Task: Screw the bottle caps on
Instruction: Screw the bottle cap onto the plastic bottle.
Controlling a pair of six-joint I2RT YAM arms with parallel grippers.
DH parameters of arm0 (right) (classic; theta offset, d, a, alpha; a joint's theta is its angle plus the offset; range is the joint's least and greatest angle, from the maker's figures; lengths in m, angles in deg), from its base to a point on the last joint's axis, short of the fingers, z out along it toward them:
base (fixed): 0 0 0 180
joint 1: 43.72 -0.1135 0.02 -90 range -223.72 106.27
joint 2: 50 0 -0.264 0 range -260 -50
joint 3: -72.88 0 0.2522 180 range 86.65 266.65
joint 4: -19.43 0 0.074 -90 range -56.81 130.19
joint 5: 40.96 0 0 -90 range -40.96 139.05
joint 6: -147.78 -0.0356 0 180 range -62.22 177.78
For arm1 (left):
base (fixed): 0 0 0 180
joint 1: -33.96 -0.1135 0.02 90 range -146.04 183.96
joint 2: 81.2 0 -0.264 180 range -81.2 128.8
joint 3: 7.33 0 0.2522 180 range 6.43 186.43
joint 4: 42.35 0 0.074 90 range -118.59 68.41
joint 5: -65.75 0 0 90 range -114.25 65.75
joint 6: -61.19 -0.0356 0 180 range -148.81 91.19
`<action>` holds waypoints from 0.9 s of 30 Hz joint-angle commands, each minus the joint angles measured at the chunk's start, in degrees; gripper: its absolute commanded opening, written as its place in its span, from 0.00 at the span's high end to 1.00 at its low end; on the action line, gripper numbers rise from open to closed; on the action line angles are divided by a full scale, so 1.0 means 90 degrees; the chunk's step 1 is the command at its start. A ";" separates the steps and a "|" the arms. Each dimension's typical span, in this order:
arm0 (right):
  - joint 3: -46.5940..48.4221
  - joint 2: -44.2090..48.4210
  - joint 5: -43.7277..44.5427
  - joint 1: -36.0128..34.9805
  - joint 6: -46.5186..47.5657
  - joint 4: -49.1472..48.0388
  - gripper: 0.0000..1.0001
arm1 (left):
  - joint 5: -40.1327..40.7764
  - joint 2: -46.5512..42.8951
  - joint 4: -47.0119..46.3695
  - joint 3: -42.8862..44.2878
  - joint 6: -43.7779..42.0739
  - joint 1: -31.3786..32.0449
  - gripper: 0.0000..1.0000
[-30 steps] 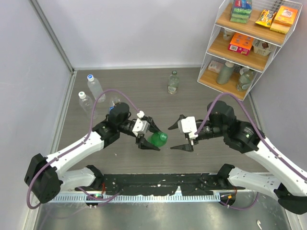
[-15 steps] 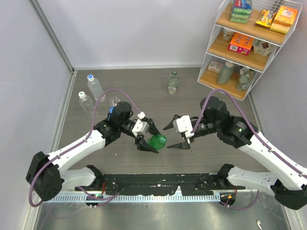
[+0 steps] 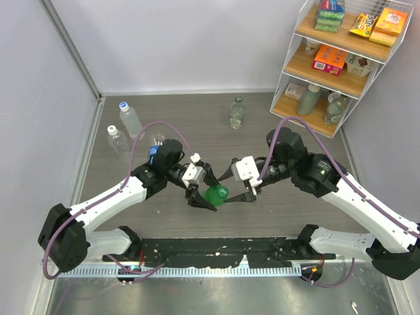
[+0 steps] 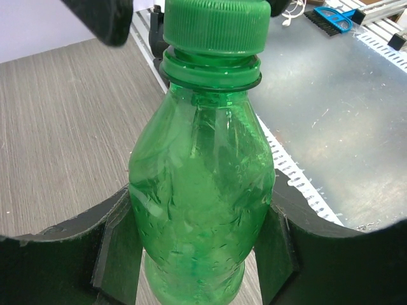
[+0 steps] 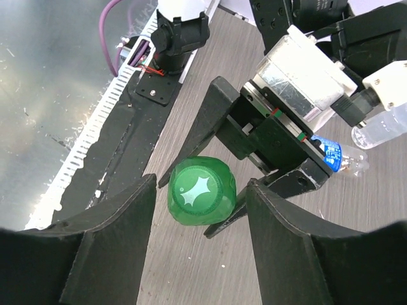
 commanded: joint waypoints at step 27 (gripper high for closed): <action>-0.0299 0.0054 0.1076 -0.0206 -0.0810 -0.0448 0.85 | 0.1116 -0.0555 -0.0605 0.0170 0.0773 -0.0009 1.00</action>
